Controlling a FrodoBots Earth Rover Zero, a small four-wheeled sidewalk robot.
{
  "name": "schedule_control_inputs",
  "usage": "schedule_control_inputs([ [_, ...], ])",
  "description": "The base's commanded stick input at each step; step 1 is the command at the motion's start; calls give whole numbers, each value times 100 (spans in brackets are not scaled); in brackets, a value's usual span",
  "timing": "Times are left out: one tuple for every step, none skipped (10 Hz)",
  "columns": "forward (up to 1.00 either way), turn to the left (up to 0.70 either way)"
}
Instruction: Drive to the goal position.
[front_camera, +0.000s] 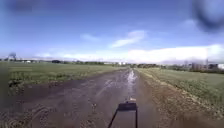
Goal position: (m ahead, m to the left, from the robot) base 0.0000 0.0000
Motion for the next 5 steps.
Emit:
schedule_control_inputs([
  [70, -24],
  [70, -18],
  [70, -11],
  [70, -5],
  [70, 0],
])
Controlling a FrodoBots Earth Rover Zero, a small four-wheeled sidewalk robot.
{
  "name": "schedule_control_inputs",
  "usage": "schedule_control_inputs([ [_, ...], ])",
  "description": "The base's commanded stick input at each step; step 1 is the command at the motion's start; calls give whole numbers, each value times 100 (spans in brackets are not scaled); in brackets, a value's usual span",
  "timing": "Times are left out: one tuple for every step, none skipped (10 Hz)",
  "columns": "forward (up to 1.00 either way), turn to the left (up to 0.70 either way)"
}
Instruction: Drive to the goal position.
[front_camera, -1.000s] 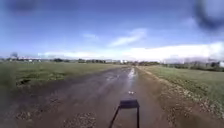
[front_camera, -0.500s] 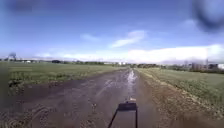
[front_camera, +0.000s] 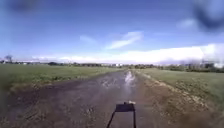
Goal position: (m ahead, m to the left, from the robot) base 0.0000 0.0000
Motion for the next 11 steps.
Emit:
schedule_control_inputs([
  [70, 0],
  [70, 0],
  [70, 0],
  [70, 0],
  [70, 0],
  [70, 0],
  [70, 12],
  [70, 28],
  [70, 35],
  [70, 35],
  [70, 35],
])
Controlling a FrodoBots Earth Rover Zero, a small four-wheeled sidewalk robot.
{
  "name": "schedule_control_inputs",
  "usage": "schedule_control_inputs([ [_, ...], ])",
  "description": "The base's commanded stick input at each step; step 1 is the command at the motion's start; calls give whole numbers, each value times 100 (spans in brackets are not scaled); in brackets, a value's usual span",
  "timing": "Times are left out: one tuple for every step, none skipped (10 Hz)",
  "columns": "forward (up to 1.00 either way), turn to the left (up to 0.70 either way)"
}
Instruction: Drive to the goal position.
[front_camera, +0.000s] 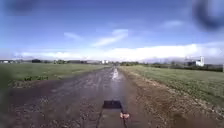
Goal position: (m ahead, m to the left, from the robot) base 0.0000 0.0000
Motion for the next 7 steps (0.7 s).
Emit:
schedule_control_inputs([
  [70, 35],
  [70, 35],
  [70, 35],
  [61, 32],
  [44, 28],
  [28, 23],
  [12, 18],
])
